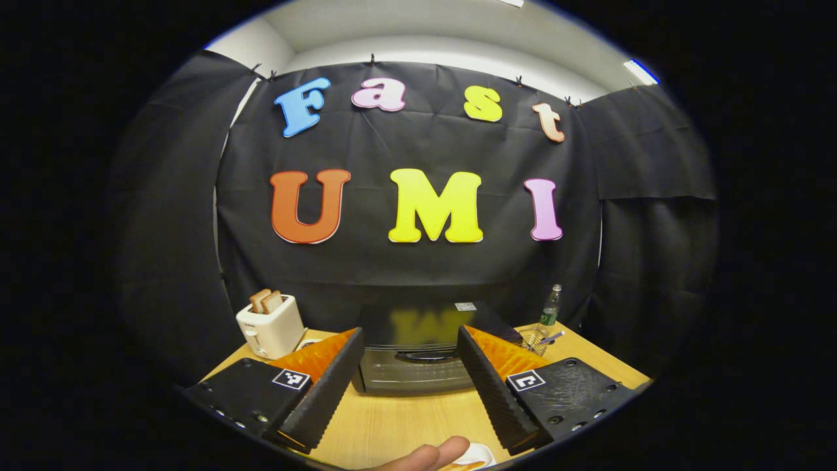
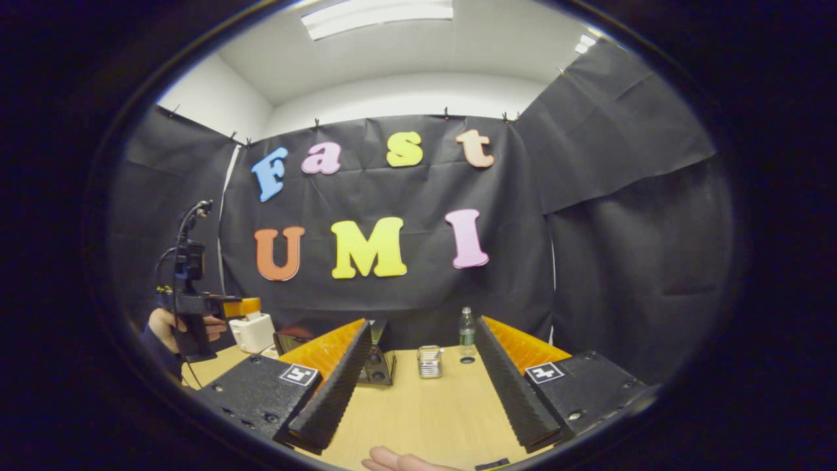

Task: Open the electric oven with the left hand, put the food in, and close the electric oven.

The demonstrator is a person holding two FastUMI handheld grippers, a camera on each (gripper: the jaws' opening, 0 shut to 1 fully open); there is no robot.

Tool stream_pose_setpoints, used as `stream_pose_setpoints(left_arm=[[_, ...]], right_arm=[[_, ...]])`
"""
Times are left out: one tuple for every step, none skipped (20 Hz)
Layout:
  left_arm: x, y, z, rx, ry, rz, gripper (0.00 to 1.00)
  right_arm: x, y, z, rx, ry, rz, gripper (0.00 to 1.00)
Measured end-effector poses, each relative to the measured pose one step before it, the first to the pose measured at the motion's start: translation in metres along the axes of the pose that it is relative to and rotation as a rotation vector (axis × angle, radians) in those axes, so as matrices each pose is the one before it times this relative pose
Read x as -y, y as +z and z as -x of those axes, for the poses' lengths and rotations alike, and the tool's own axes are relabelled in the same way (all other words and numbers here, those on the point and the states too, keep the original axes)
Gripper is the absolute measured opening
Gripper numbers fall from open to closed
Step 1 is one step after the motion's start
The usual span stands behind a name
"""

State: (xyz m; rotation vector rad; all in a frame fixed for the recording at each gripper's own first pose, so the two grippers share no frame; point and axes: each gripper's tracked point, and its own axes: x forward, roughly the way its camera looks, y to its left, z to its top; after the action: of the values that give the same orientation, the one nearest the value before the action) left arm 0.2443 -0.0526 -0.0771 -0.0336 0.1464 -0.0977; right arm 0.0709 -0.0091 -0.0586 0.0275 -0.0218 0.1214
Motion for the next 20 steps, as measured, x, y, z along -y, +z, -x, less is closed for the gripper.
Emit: stream_pose_setpoints(left_arm=[[-0.00086, -0.0054, -0.01604, -0.0167, 0.0028, -0.00461, 0.94], [0.00277, -0.00508, -0.01464, -0.02202, -0.00533, -0.00047, 0.94], [0.00401, -0.00761, -0.01555, -0.02082, -0.00185, 0.00076, 0.94], [0.00273, -0.00498, -0.01383, -0.01936, 0.00059, -0.00399, 0.94], [0.00228, -0.00716, -0.01402, -0.02104, -0.00118, -0.0092, 0.94], [0.00355, -0.00651, -0.01178, -0.02621, -0.00101, -0.00662, 0.94], [0.00302, -0.0056, -0.01026, -0.01678, -0.00059, -0.00514, 0.94], [0.00447, -0.00554, -0.01076, -0.01243, -0.00593, 0.00082, 0.94], [0.00413, -0.00726, -0.01063, -0.01626, -0.00376, 0.00375, 0.94], [0.00086, -0.00525, -0.01052, -0.02384, 0.00966, -0.00042, 0.94], [-0.00127, -0.00611, -0.00948, -0.01594, 0.00898, 0.00138, 0.94], [0.00144, -0.00461, -0.00728, -0.01496, -0.00209, 0.00594, 0.95], [0.00143, -0.00522, -0.0061, -0.01518, 0.00098, 0.00437, 0.95], [-0.00161, -0.00613, -0.0042, -0.01728, 0.00728, 0.00229, 0.95], [-0.0012, -0.00786, -0.0046, -0.02594, -0.00384, 0.00338, 0.96], [-0.00034, -0.01082, -0.00103, -0.0473, 0.0066, 0.01177, 0.96], [0.00102, 0.00623, 0.0017, 0.02893, -0.00177, -0.00522, 0.96], [0.00151, -0.0061, 0.00345, -0.02724, -0.00439, 0.00835, 0.99], [-0.00033, -0.00054, 0.00455, 0.00636, -0.00243, 0.00308, 0.98], [-0.00022, -0.00399, 0.00303, -0.00833, -0.00585, 0.00145, 1.0]], right_arm=[[0.00171, -0.00396, -0.00205, -0.00183, -0.00223, 0.00619, 1.0], [0.00231, -0.00285, -0.00187, -0.00203, -0.00506, 0.00456, 1.0], [0.00189, -0.00289, -0.00176, -0.00087, -0.00352, 0.00251, 1.0], [0.00056, -0.00097, -0.00224, -0.00086, 0.00289, 0.00196, 1.0], [-0.00172, -0.00243, -0.00039, -0.0015, 0.00483, -0.00098, 1.0], [-0.0005, -0.00153, -0.00035, -0.00361, 0.00645, -0.00425, 0.99], [0.00083, -0.00336, 0.00088, -0.00606, 0.00484, -0.00079, 0.99], [0.0012, -0.00179, 0.0002, -0.00645, 0.00183, 0.00057, 1.0], [0.00306, -0.00239, 0.00055, -0.00458, -0.00199, 0.0031, 1.0], [0.00377, -0.00187, 0.0001, -0.00519, -0.00655, 0.00922, 1.0], [0.00392, -0.00197, 0.00223, -0.00339, -0.00823, 0.01397, 0.99], [0.00371, -0.00148, 0.00079, -0.00439, -0.00763, 0.01992, 0.99], [0.00606, -0.00197, 0.00143, -0.00571, -0.01309, 0.02575, 0.98], [0.00688, 0.00009, 0.00127, -0.00145, -0.01831, 0.0223, 0.97], [0.00641, 0.00081, 0.00171, 0.00461, -0.01693, 0.01054, 0.96], [0.00277, 0.0017, 0.00145, 0.00707, -0.01003, 0.00003, 0.98], [0.0009, 0.00041, 0.00177, 0.00468, -0.00147, -0.00564, 0.99], [-0.00064, -0.00186, 0.00158, -0.00364, 0.00542, -0.00941, 1.0], [-0.00158, -0.00532, 0.0025, -0.00658, 0.0068, -0.01177, 1.0], [-0.00159, -0.00304, 0.00089, -0.00748, 0.00729, -0.01088, 1.0]])
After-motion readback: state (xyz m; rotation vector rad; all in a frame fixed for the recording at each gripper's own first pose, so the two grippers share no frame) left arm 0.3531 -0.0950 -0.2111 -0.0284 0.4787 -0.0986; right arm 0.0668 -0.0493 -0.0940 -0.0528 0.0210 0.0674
